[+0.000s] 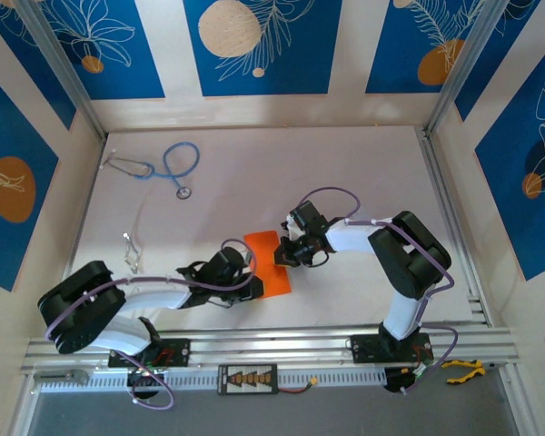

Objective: Fold a paper plane with a square sheet of paper (pick it up from the middle)
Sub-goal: First fold the square sheet of paper in half at the center of the table.

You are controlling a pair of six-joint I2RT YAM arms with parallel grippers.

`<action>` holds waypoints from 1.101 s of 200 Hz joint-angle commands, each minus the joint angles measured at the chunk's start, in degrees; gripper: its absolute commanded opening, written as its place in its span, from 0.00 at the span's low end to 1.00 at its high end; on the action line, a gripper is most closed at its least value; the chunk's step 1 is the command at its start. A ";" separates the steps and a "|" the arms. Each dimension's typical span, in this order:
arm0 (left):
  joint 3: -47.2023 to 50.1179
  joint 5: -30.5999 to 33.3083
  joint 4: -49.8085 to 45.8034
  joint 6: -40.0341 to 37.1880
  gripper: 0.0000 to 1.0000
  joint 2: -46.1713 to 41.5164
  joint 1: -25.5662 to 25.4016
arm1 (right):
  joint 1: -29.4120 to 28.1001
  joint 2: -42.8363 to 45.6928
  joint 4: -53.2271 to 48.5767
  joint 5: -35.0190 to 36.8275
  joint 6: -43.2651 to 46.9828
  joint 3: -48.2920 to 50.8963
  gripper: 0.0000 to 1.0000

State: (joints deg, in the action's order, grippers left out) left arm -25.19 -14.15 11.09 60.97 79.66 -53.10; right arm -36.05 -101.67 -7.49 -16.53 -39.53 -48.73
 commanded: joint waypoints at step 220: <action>-11.65 -0.36 -10.82 -6.40 0.19 -0.98 13.86 | 6.25 22.40 -7.70 -0.61 -6.61 12.02 0.24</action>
State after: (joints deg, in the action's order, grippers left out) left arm -32.25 -10.96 0.12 57.17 76.36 -41.78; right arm -29.76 -80.09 -15.53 -15.07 -43.75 -38.89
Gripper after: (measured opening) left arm 0.193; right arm 0.242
